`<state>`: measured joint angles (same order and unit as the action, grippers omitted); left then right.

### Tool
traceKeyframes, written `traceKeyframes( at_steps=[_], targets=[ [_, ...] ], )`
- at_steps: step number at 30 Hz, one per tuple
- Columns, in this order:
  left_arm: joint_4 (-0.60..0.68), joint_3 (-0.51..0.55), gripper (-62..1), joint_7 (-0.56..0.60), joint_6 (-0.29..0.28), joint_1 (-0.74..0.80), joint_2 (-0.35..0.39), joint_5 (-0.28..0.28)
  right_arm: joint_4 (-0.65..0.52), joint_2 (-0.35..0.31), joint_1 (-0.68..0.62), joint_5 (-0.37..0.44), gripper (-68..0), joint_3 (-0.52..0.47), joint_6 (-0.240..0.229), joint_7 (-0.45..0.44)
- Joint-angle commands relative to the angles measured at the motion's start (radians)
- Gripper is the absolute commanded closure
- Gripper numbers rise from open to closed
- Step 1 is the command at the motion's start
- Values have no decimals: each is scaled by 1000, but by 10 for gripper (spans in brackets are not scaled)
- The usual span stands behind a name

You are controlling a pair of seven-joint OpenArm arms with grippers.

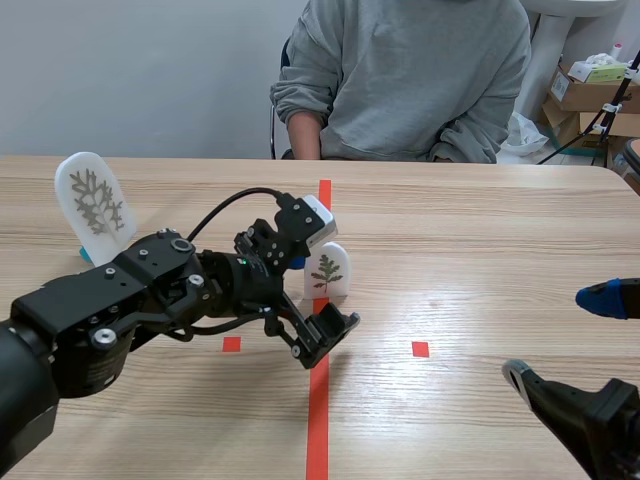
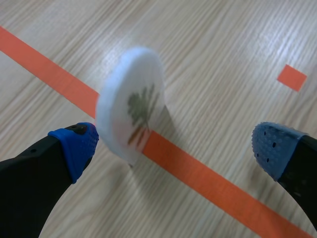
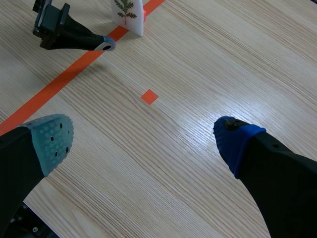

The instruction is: Do the leaf sorting experiment

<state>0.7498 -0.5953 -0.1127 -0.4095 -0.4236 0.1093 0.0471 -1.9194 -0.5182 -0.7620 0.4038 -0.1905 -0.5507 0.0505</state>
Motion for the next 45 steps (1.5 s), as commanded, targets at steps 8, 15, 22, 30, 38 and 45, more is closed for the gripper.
traceKeyframes(
  at_steps=[8, 15, 22, 30, 38, 45],
  targets=[
    [-14, 11, -623, 27, 25, -42, -62, 1, -10, -2, 11, 7, -578, -12, 0, -11],
    [-29, 11, -623, 42, 30, -42, -81, -34, -10, -2, 11, 7, -578, -12, 0, -11],
    [-37, 11, -575, 43, 33, -42, -73, -72, -10, -2, 11, 7, -578, -12, 0, -11],
    [-37, 11, -398, 53, 34, -42, -49, -85, -10, -2, 11, 7, -578, -12, 0, -11],
    [-37, 11, -196, 96, 34, -42, -45, -85, -10, -2, 11, 7, -578, -12, 0, -11],
    [-37, 11, -56, 116, 34, -42, -45, -85, -10, -2, 11, 7, -578, -12, 0, -7]
  ],
)
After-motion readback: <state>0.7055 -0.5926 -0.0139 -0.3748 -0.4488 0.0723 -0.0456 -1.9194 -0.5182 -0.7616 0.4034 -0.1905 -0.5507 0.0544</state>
